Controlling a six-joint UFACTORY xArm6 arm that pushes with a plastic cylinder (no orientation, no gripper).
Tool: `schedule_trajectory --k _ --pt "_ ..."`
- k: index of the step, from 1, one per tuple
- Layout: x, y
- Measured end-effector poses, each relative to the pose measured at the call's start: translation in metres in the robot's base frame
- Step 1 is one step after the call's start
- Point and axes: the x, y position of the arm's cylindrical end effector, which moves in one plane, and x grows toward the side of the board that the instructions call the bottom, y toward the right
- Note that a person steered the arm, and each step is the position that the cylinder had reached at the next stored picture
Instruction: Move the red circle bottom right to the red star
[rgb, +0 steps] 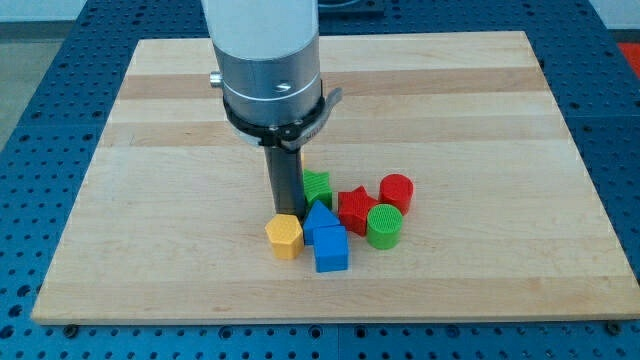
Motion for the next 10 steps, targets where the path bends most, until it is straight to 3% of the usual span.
schedule_trajectory --k 1,3,4,6,10 --pt "-0.017 -0.025" --pt "-0.095 -0.084" --pt "-0.124 -0.085" --pt "-0.129 -0.047" --pt "-0.129 0.099"
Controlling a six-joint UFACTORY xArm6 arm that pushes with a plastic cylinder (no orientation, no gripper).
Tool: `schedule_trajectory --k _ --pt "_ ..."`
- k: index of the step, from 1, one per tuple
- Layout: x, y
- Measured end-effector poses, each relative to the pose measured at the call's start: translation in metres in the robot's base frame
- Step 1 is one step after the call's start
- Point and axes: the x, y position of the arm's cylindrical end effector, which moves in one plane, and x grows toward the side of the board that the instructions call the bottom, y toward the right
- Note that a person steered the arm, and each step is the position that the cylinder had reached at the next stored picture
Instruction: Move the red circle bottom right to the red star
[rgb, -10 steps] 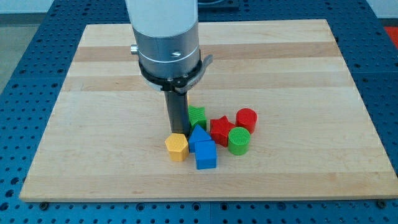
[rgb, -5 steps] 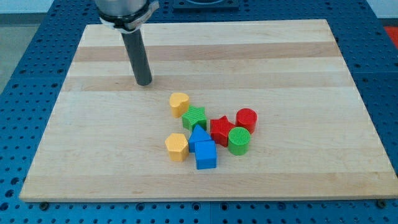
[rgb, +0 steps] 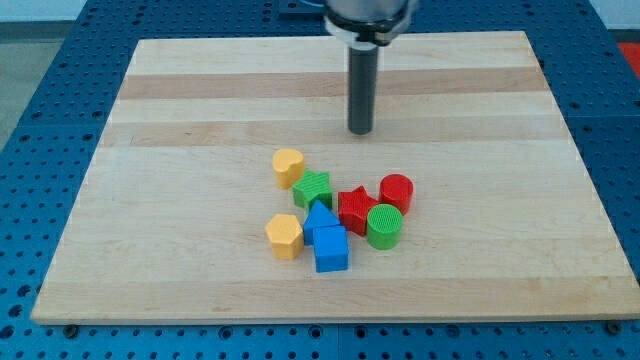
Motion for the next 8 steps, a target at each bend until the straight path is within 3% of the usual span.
schedule_trajectory --k 2,5,8 --pt "0.028 0.040" --pt "0.117 0.091" --pt "0.050 0.080"
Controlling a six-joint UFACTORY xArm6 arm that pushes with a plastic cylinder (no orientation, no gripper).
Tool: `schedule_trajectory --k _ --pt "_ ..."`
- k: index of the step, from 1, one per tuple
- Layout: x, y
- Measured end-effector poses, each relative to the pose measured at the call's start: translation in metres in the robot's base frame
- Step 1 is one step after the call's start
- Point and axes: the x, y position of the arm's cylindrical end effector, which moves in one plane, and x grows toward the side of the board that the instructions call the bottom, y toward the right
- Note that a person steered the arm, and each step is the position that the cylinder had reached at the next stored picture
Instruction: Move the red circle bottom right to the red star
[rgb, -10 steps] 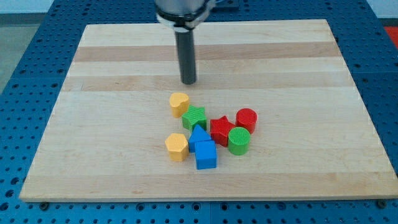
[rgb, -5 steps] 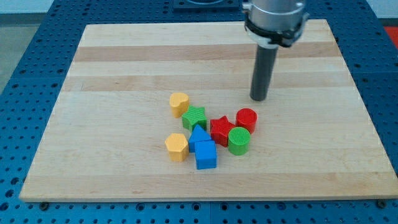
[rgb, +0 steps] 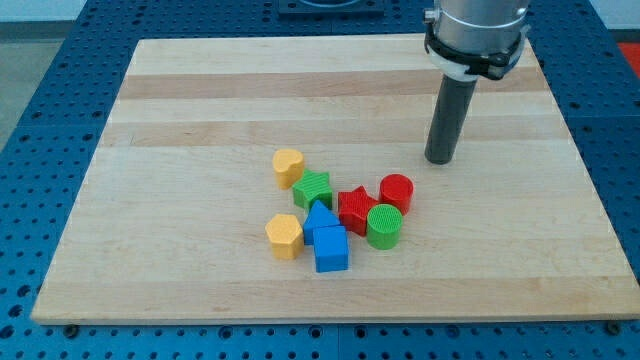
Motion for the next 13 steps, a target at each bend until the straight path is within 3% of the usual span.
schedule_trajectory --k 2,5,8,13 --pt "0.057 0.001" --pt "0.026 -0.054" --pt "0.030 -0.055" --pt "0.101 -0.055"
